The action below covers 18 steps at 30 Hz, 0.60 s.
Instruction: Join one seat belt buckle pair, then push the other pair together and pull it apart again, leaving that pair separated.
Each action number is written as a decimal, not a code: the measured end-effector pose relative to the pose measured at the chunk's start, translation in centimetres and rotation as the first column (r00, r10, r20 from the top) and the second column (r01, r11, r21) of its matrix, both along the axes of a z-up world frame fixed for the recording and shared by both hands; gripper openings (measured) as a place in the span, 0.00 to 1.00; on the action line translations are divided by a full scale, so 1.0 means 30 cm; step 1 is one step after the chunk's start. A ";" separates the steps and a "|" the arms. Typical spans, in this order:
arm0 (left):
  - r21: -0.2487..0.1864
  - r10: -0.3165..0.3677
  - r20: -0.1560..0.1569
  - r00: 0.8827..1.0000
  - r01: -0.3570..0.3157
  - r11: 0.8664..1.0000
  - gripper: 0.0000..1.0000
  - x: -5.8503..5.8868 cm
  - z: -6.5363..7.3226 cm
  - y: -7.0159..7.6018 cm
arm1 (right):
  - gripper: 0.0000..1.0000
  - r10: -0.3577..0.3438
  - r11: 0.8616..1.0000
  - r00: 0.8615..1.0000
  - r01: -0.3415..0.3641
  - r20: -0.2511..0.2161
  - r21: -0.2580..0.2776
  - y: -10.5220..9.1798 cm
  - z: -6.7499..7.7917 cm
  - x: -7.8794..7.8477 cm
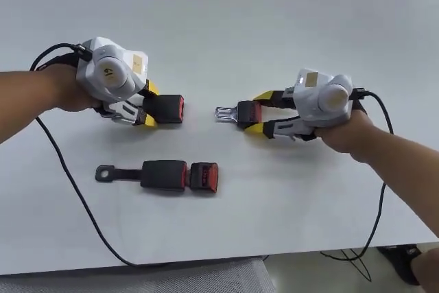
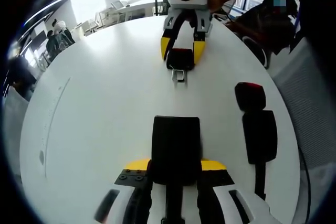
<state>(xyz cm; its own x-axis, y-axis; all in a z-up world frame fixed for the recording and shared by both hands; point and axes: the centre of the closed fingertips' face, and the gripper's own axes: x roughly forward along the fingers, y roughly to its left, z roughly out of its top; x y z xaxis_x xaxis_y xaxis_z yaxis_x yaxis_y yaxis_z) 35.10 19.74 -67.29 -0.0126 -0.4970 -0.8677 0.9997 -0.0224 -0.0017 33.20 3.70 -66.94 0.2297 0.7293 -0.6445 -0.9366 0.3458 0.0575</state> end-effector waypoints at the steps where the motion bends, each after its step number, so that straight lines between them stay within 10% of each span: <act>1: -0.001 0.001 0.000 1.000 -0.001 1.000 0.34 0.000 0.000 0.000 | 0.35 0.004 1.000 1.000 -0.004 0.001 -0.004 -0.005 -0.001 -0.001; 18: -0.002 0.007 -0.001 1.000 -0.007 1.000 0.34 -0.001 0.001 0.002 | 0.35 0.001 1.000 1.000 -0.001 -0.007 -0.026 -0.129 0.001 -0.004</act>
